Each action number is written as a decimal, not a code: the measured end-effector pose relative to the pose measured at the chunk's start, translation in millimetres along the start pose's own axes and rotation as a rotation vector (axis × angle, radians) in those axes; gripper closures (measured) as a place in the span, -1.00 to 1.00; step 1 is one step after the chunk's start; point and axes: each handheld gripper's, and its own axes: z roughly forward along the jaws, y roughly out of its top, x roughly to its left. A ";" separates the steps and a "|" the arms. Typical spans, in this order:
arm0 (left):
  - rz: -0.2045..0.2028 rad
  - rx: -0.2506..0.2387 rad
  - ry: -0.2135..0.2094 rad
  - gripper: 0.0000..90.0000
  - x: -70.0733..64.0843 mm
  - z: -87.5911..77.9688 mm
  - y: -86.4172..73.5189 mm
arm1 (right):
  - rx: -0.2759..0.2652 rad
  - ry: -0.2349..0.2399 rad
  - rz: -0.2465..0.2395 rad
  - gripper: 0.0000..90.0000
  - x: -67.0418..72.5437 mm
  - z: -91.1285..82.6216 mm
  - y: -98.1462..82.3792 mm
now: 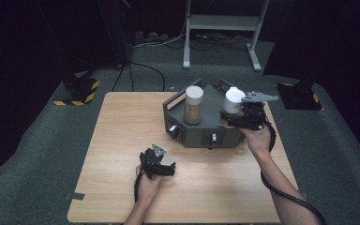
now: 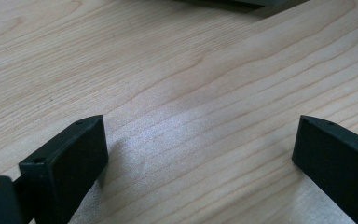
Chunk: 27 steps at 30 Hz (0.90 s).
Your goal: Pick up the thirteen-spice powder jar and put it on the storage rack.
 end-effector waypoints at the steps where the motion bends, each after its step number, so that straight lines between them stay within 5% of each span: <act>1: 0.001 0.000 0.000 -0.93 0.0 0.0 0.0 | 0.000 0.000 0.000 -0.31 0.0 0.0 0.0; 27: 0.001 0.001 0.000 -0.93 0.1 -0.1 0.2 | 0.020 -0.073 0.056 -0.31 2.6 37.5 2.0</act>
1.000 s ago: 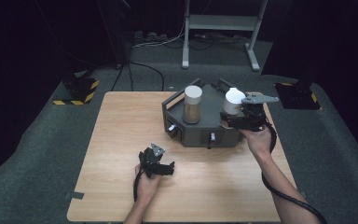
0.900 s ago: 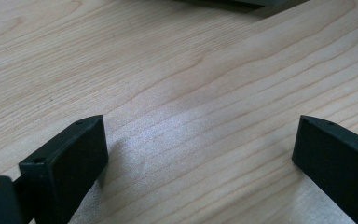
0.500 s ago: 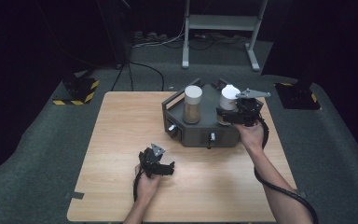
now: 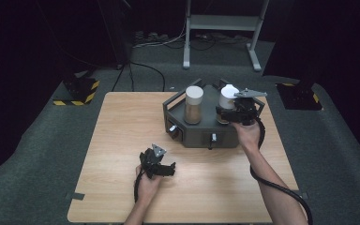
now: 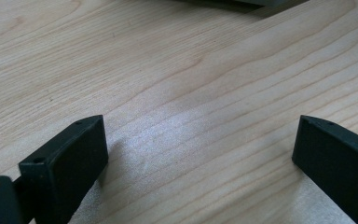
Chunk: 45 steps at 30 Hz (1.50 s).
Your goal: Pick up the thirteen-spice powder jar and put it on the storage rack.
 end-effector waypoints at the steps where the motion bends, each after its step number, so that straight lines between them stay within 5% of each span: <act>1: 0.000 0.000 0.000 -0.93 0.0 0.0 0.0 | 0.002 -0.002 0.000 -0.31 0.6 1.3 0.7; 32: 0.000 0.000 0.000 -0.93 0.0 0.0 0.0 | 0.007 -0.025 0.005 -0.31 3.9 16.8 -2.7; 45: 0.000 0.000 0.000 -0.93 -0.1 0.0 0.0 | 0.009 -0.032 -0.035 -0.31 8.7 14.4 -5.3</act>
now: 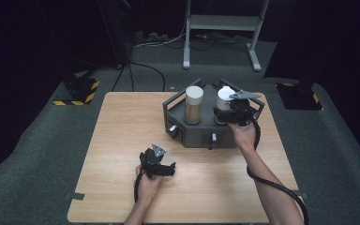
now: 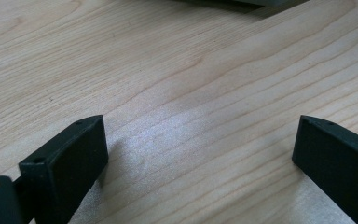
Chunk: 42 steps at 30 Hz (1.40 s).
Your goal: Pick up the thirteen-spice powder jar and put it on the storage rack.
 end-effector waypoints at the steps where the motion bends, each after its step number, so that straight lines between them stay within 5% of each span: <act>1: 0.000 0.000 0.000 -0.93 0.0 0.0 0.0 | 0.000 0.000 0.000 -0.31 0.0 0.0 0.0; 25: 0.000 0.000 0.000 -0.93 0.0 0.0 0.0 | 0.003 -0.007 0.007 -0.32 1.8 -0.8 -0.1; 42: 0.000 0.000 0.000 -0.93 0.0 0.0 0.0 | -0.022 0.035 0.012 -0.70 -6.3 -5.6 -6.0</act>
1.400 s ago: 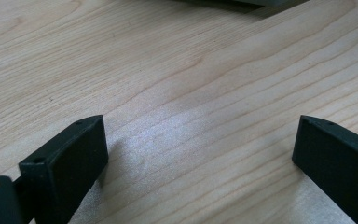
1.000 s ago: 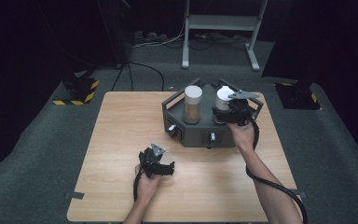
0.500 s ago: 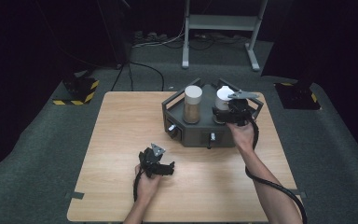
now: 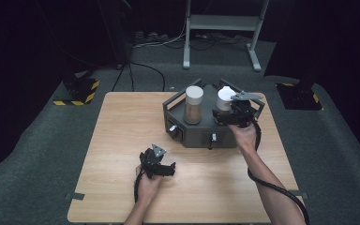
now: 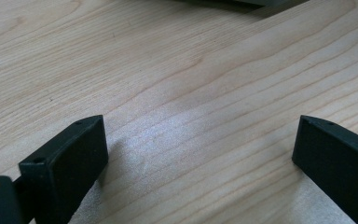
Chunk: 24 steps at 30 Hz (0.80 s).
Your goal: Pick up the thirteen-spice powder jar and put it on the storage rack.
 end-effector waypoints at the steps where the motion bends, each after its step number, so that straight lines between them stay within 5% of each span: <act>1: 0.001 0.000 0.001 -0.93 -0.1 0.0 0.0 | -0.003 0.002 0.002 -0.70 -0.7 -1.1 -0.5; 24: 0.001 0.000 0.000 -0.93 0.0 0.0 0.1 | -0.049 0.005 0.009 -0.63 -3.1 -20.4 -9.0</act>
